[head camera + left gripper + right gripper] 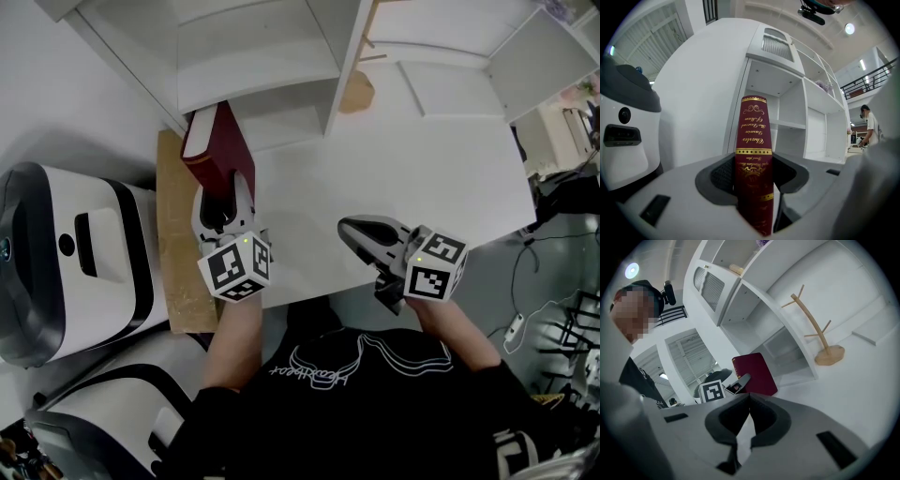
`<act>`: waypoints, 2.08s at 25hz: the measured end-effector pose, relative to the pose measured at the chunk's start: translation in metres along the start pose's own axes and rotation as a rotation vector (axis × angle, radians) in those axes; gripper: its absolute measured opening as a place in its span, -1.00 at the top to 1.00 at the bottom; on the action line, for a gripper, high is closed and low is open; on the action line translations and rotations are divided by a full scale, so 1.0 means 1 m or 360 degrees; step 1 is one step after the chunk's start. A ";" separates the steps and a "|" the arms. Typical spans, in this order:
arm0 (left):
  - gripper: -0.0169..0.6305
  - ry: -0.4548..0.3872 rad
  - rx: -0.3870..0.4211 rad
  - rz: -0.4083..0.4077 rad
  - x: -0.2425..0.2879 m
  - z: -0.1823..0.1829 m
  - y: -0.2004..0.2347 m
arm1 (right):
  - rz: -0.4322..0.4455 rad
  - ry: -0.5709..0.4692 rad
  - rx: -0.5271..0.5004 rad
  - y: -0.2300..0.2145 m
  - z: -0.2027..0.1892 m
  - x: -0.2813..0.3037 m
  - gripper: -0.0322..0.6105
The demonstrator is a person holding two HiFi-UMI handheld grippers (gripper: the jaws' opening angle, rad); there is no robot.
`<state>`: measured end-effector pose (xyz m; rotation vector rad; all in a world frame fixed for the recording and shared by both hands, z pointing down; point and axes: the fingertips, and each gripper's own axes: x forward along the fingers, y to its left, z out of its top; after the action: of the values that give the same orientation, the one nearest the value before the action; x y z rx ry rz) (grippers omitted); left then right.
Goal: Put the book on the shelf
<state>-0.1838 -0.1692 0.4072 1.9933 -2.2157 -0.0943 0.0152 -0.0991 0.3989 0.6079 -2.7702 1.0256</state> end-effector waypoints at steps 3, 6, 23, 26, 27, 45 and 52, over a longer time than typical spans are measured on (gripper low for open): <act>0.30 -0.0029 0.0017 -0.0002 0.005 0.004 -0.002 | -0.0010 0.0001 0.0002 -0.002 0.000 -0.001 0.88; 0.30 -0.0047 0.0028 0.0000 0.010 0.004 -0.003 | -0.0018 0.0000 0.0003 -0.004 -0.001 -0.002 0.88; 0.30 -0.0203 0.0130 0.0060 0.011 0.003 -0.007 | -0.0077 0.0020 0.0047 -0.024 -0.007 -0.010 0.88; 0.30 -0.0238 0.0129 0.0074 0.007 0.003 -0.007 | -0.0085 0.0035 0.0048 -0.026 -0.011 -0.013 0.88; 0.30 -0.0254 0.0128 0.0082 0.006 0.003 -0.007 | -0.0089 0.0044 0.0047 -0.027 -0.013 -0.014 0.88; 0.30 -0.0389 0.0162 0.0127 -0.001 -0.005 -0.011 | -0.0145 0.0107 0.0044 -0.036 -0.037 -0.027 0.88; 0.30 -0.0403 0.0181 0.0139 0.011 -0.007 -0.008 | -0.0138 0.0116 0.0061 -0.043 -0.036 -0.019 0.88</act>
<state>-0.1763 -0.1801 0.4133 2.0385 -2.5123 -0.2268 0.0497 -0.0997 0.4470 0.6751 -2.6429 1.0628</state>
